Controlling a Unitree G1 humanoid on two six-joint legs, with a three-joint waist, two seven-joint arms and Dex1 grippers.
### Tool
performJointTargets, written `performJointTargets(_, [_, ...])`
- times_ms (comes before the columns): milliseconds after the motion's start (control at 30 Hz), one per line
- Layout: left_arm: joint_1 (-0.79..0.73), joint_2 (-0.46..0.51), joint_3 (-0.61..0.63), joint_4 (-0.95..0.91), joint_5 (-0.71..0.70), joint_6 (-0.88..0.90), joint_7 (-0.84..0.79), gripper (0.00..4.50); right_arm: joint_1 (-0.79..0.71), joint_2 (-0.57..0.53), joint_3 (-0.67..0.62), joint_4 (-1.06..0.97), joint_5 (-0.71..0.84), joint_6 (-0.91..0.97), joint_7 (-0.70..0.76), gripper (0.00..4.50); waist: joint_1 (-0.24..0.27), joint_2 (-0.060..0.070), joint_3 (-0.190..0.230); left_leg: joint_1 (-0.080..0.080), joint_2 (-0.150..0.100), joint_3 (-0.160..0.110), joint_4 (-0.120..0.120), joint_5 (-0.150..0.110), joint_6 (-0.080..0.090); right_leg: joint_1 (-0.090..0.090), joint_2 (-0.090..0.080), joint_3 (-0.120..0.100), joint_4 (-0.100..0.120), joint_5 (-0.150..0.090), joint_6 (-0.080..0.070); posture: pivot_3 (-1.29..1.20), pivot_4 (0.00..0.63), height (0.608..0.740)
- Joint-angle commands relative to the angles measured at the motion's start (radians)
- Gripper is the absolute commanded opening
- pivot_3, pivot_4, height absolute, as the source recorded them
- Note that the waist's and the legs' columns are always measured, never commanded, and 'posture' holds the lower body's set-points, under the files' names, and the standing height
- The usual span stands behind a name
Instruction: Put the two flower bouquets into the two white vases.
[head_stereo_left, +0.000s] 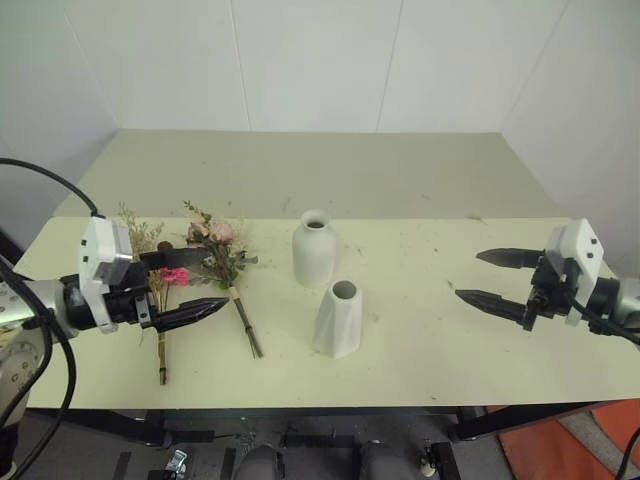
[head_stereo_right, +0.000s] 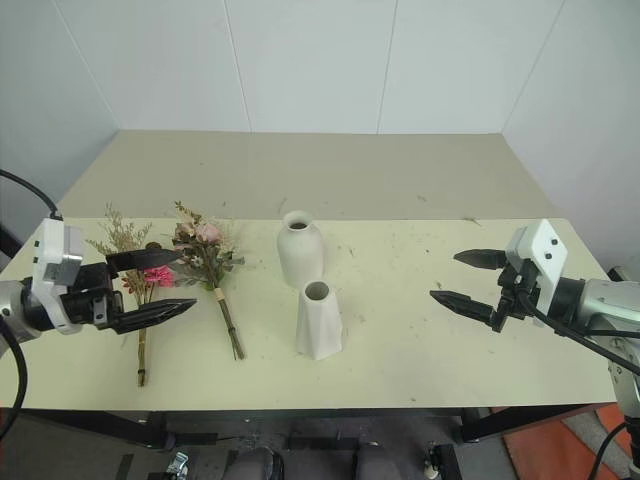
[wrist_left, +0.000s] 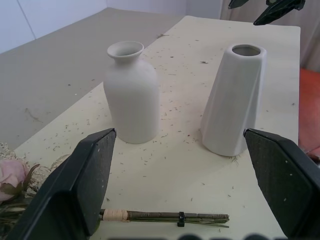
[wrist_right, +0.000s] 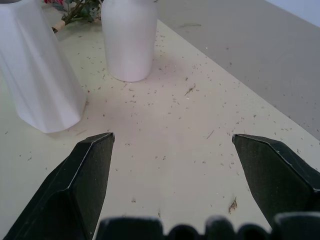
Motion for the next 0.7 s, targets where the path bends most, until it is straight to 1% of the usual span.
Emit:
performJointTargets(33, [-0.021,0.015,0.014,-0.003,0.0,-0.02,-0.006,4.44,-0.001,-0.016,-0.041,-0.022,0.0,-0.022,0.002,4.5,0.0,0.0,0.0,0.0,0.0,0.0,0.0,0.0,0.0,0.0,0.0,0.0,0.0,0.0,0.0,0.0,0.15,0.74])
performJointTargets(267, [-0.023,0.015,0.019,-0.002,0.006,-0.019,0.0,4.44,-0.006,-0.016,-0.039,-0.015,-0.002,-0.025,0.004,4.5,0.0,0.0,0.0,0.0,0.0,0.0,0.0,0.0,0.0,0.0,0.0,0.0,0.0,0.0,0.0,0.0,0.15,0.74])
performJointTargets(333, [-0.015,0.024,0.027,-0.011,0.011,0.014,0.035,4.44,-0.007,-0.017,-0.039,-0.014,-0.003,-0.026,0.003,4.5,0.0,0.0,0.0,0.0,0.0,0.0,0.0,0.0,0.0,0.0,0.0,0.0,0.0,0.0,0.0,0.0,0.15,0.74])
performJointTargets(367, [-0.01,0.052,0.028,-0.02,0.017,0.075,0.075,4.44,-0.006,-0.017,-0.04,-0.015,-0.003,-0.025,0.003,4.5,0.0,0.0,0.0,0.0,0.0,0.0,0.0,0.0,0.0,0.0,0.0,0.0,0.0,0.0,0.0,0.0,0.15,0.74])
performJointTargets(433, [-0.034,0.137,-0.002,-0.022,0.043,0.264,0.195,4.44,-0.006,-0.018,-0.043,-0.014,-0.001,-0.025,0.005,4.5,-0.001,0.0,0.0,0.0,0.0,0.0,0.0,0.0,0.0,0.0,0.0,0.0,0.0,0.0,0.0,0.0,0.15,0.74])
performJointTargets(500, [-0.072,0.188,-0.036,-0.01,0.06,0.378,0.271,4.44,-0.008,-0.019,-0.042,-0.013,0.003,-0.023,0.009,4.5,-0.001,0.0,0.0,0.0,0.0,-0.001,0.0,0.0,0.0,0.0,0.0,0.0,0.001,0.0,0.0,0.0,0.15,0.74])
performJointTargets(600, [-0.219,0.265,-0.164,0.025,0.07,0.65,0.382,4.44,-0.03,-0.017,-0.032,-0.015,0.015,-0.022,0.022,4.5,0.003,0.0,0.0,0.0,0.0,0.0,0.0,0.0,0.0,0.0,0.0,0.0,0.001,0.0,0.0,0.0,0.15,0.74])
performJointTargets(633, [-0.261,0.275,-0.197,0.031,0.07,0.718,0.405,4.44,-0.036,-0.016,-0.03,-0.015,0.017,-0.021,0.024,4.5,0.003,0.0,0.0,0.0,0.0,-0.001,0.0,0.0,0.0,0.0,0.0,-0.001,0.001,0.0,0.0,0.0,0.15,0.74])
performJointTargets(667, [-0.318,0.285,-0.256,0.038,0.085,0.804,0.435,4.44,-0.044,-0.015,-0.027,-0.013,0.016,-0.023,0.028,4.5,0.002,0.0,0.0,0.0,0.0,-0.001,0.0,0.0,0.0,0.0,0.0,0.0,0.0,0.0,0.001,0.0,0.15,0.74])
performJointTargets(700, [-0.365,0.276,-0.293,0.046,0.102,0.872,0.472,4.44,-0.052,-0.014,-0.023,-0.011,0.015,-0.024,0.03,4.5,0.001,-0.001,0.0,0.0,0.0,-0.001,0.0,0.0,0.0,0.0,0.0,0.0,0.001,0.0,0.001,0.0,0.15,0.74])
